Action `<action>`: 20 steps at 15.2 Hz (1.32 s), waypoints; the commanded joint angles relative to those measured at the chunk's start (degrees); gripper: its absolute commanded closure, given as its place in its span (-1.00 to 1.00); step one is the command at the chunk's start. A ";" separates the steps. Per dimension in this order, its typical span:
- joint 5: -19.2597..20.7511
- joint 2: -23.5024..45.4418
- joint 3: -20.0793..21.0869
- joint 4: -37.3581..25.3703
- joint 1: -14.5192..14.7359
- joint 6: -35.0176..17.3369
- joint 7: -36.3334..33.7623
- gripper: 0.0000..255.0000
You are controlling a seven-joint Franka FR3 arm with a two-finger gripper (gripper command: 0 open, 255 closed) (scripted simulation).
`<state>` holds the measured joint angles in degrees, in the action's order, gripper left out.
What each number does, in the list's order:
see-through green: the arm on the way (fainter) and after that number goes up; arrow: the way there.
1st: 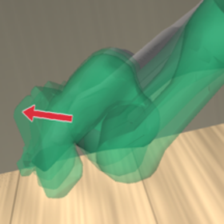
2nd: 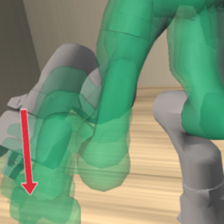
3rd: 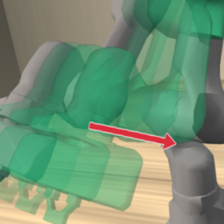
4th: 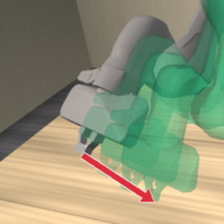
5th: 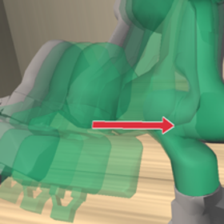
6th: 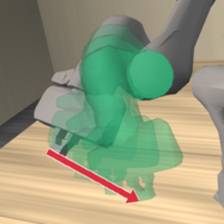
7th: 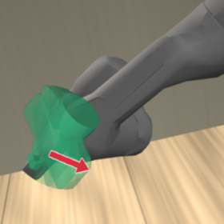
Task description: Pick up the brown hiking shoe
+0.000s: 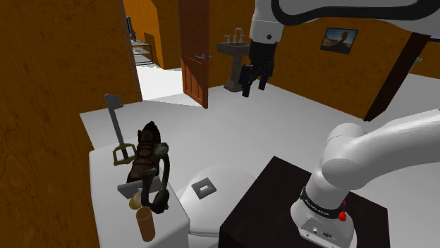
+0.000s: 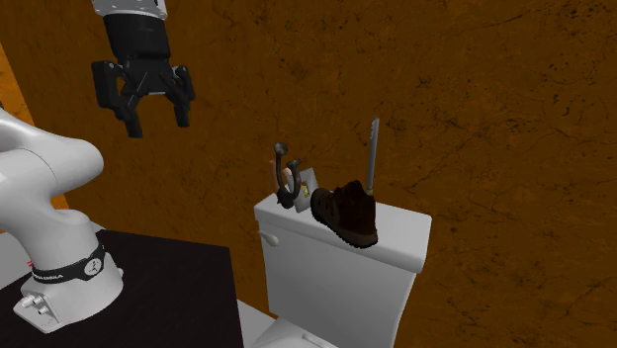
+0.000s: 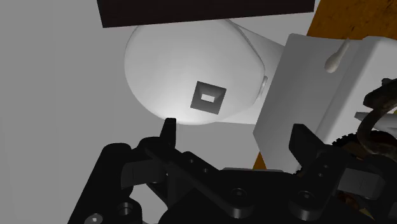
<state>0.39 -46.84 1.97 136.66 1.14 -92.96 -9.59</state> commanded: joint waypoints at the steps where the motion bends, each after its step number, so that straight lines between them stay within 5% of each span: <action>1: 0.00 0.00 0.00 0.00 0.00 0.00 0.00 -1.00; 20: -6.52 38.96 8.08 -20.21 3.60 -17.23 -9.68 -1.00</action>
<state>-5.96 -9.62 9.72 117.63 4.55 -109.67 -18.80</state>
